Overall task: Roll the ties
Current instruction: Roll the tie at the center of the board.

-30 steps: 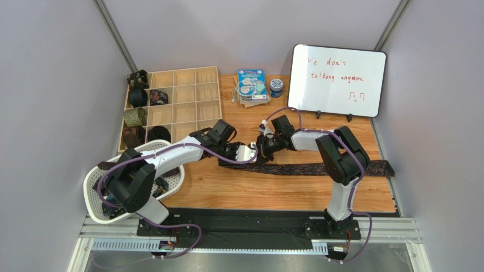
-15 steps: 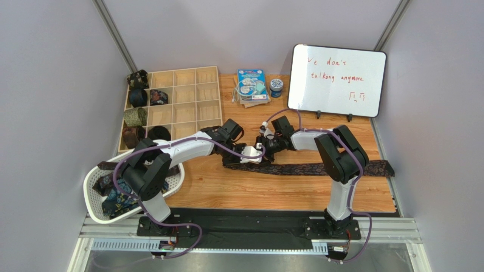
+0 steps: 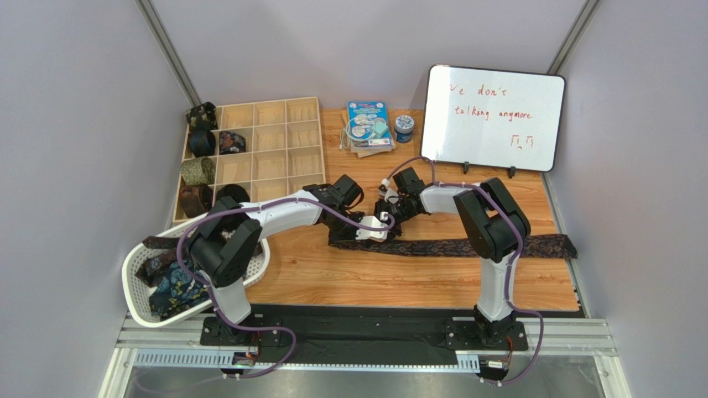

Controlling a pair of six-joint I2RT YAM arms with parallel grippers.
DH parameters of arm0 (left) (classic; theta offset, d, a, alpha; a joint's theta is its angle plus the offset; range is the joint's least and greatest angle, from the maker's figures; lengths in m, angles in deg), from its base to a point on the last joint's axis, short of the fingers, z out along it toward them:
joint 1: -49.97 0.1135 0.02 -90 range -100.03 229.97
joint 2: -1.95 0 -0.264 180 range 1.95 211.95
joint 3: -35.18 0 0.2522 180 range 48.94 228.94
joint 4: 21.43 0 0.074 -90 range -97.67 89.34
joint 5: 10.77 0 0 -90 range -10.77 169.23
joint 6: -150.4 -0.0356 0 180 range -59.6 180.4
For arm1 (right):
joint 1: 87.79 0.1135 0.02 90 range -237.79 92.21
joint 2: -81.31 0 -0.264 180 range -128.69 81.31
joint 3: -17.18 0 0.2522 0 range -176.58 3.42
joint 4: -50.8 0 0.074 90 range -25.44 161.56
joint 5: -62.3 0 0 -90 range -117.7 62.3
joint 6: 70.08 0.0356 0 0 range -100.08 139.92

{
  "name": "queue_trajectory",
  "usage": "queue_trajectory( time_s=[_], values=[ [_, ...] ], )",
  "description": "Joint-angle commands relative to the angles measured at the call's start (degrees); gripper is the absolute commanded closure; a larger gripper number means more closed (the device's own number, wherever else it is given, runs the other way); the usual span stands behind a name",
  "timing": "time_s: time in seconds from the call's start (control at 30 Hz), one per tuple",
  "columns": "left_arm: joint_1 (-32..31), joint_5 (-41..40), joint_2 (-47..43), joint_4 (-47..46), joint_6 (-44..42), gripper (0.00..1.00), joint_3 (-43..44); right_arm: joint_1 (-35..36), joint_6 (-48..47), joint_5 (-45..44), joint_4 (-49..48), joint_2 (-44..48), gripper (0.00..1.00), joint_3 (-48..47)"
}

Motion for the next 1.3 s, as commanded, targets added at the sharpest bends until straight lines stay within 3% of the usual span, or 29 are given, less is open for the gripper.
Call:
queue_trajectory(
  time_s=[0.0,0.07,0.2,0.23,0.3,0.4,0.53,0.67,0.77,0.87,1.27],
  values=[
    [-0.15,1.98,-3.27,1.58,2.79,0.62,0.65,0.40,-6.73,-3.69,8.11,-1.40,0.92,-4.39],
    [0.63,4.00,-6.79,0.44,5.77,0.46,-1.11,0.40,-10.58,-4.48,12.31,-1.40,0.99,-6.24],
    [1.69,6.73,-21.53,-9.11,15.15,0.23,-9.09,0.14,-17.35,-5.53,19.36,-1.67,1.00,-7.74],
    [1.87,6.65,-24.01,-10.54,16.93,0.12,-10.16,-0.04,-18.59,-5.54,20.42,-1.75,1.00,-7.74],
    [2.04,6.21,-30.94,-12.91,21.41,0.00,-12.36,-0.39,-22.79,-5.45,23.58,-1.67,1.00,-7.83],
    [2.04,4.55,-38.24,-17.82,29.13,0.00,-15.60,-0.83,-26.33,-5.97,26.92,-1.23,1.00,-7.31],
    [1.96,7.62,-40.83,-20.48,31.87,0.00,-18.43,-1.62,-31.60,-8.08,29.65,-1.49,1.00,-6.17],
    [2.13,10.15,-34.78,-18.55,31.01,0.00,-15.80,-3.38,-32.93,-7.65,29.04,-1.67,1.00,-4.84],
    [0.65,5.17,-32.30,-32.01,39.34,0.01,-21.83,-4.26,-33.02,-5.28,27.90,-0.79,1.00,-4.05],
    [-1.73,1.81,-29.60,-39.80,38.22,0.01,-24.67,-4.26,-32.23,-2.64,26.50,0.61,1.00,-4.22],
    [-3.05,5.93,-17.27,-46.74,36.55,0.02,-24.39,-4.26,-39.42,-3.77,32.29,-0.79,1.00,-8.18]
  ],
)
